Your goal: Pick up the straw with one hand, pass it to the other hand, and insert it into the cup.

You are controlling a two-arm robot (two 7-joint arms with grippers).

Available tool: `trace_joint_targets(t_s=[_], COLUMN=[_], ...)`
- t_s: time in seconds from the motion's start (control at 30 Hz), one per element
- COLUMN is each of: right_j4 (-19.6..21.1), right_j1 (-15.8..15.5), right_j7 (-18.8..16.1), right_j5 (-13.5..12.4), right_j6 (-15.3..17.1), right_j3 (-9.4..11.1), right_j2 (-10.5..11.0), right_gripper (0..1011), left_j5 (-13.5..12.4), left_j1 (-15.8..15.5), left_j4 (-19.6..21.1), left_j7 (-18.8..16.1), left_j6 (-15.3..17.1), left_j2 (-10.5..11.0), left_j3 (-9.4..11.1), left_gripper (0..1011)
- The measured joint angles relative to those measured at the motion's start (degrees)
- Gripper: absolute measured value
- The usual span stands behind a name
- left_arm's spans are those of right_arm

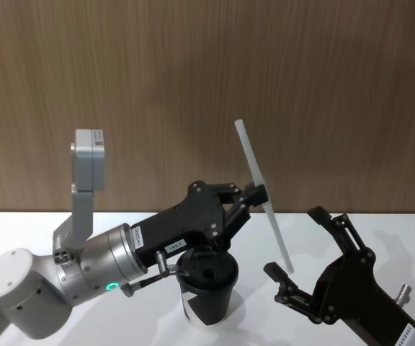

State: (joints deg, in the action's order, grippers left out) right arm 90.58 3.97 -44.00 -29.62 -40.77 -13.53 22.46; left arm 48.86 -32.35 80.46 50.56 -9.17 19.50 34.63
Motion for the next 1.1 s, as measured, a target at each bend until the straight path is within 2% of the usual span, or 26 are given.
trace_joint_targets(t_s=[0.23,0.57,0.7,0.9,1.1], right_j4=[0.00,0.00,0.00,0.00,0.00], right_j1=[0.00,0.00,0.00,0.00,0.00], right_j7=[0.00,-0.01,-0.01,-0.01,-0.01], right_j5=[0.00,0.00,0.00,0.00,0.00], right_j6=[0.00,0.00,0.00,0.00,0.00], right_j3=[0.00,0.00,0.00,0.00,0.00], right_j2=[0.00,0.00,0.00,0.00,0.00], right_gripper=[1001,1001,1001,1001,1001], left_j5=[-3.77,-11.40,-13.81,-16.07,-16.89], left_j1=[0.64,1.94,2.33,2.80,3.11], left_j4=[2.59,8.08,10.01,12.19,13.38], left_j7=[-4.43,-12.67,-14.95,-17.07,-17.87], left_j6=[0.89,3.38,4.07,4.75,5.15], left_j2=[2.05,6.33,7.84,9.63,10.57], left_j3=[0.00,-0.58,-0.97,-1.72,-2.39], left_gripper=[0,0,0,0,1])
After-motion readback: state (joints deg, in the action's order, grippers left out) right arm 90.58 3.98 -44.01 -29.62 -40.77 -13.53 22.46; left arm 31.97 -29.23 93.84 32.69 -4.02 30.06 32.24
